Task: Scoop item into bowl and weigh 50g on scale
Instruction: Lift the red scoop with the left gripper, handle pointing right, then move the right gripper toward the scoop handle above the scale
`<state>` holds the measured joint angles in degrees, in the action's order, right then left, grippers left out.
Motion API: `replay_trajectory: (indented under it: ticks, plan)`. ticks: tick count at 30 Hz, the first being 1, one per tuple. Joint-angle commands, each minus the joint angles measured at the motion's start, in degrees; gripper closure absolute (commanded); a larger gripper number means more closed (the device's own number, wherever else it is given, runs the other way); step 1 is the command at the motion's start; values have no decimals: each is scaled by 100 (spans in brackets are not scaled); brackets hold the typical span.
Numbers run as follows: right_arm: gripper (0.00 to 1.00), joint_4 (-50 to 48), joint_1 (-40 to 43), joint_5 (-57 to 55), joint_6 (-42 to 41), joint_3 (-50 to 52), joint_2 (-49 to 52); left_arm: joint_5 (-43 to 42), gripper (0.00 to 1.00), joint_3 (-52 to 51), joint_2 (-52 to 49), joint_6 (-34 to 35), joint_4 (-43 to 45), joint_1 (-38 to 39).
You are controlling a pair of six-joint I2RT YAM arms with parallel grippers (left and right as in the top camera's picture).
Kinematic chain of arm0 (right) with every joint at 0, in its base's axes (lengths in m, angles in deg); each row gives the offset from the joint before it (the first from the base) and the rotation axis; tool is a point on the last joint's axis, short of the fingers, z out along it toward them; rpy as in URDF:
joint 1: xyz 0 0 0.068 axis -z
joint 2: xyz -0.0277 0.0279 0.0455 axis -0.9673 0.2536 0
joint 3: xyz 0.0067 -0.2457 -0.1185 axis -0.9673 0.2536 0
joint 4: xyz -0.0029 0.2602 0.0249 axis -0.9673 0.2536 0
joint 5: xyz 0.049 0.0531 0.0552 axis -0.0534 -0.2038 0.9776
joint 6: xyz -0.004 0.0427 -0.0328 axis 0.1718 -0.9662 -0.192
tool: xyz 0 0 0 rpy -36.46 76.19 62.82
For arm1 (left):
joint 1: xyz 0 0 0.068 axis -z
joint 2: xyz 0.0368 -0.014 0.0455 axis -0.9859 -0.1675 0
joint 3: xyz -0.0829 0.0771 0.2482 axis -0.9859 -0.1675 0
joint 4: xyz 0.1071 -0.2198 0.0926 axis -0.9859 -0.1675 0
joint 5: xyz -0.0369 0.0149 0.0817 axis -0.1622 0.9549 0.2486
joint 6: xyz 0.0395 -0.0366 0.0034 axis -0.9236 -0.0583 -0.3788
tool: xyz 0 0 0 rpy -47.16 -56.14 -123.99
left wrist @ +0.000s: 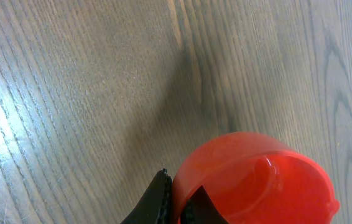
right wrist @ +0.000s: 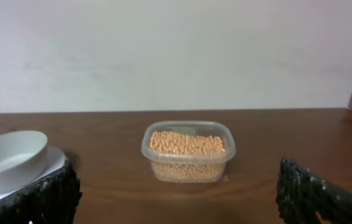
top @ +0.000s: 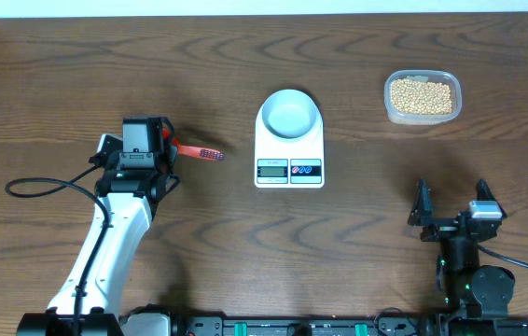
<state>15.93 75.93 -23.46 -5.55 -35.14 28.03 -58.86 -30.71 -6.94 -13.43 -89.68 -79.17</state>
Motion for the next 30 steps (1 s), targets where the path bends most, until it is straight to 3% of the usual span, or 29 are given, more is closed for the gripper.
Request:
replay_trajectory:
  ticks: [1,8,16,22,30]
  plan:
    - [1,-256,-39,127,61,7,125,162,93,-33,44,-59,-11,-24]
    - [1,-542,-39,127,-326,-168,809,162,93,-33,44,-81,-13,-24]
    - [1,-601,-39,186,-323,-1137,2194,160,93,-33,44,-186,-61,-24]
    - [1,-575,-39,822,-387,-1875,3300,160,93,-33,44,-203,-144,-24]
    - [1,61,-17,1709,-1093,-2726,4315,160,93,-33,173,-341,-164,-17]
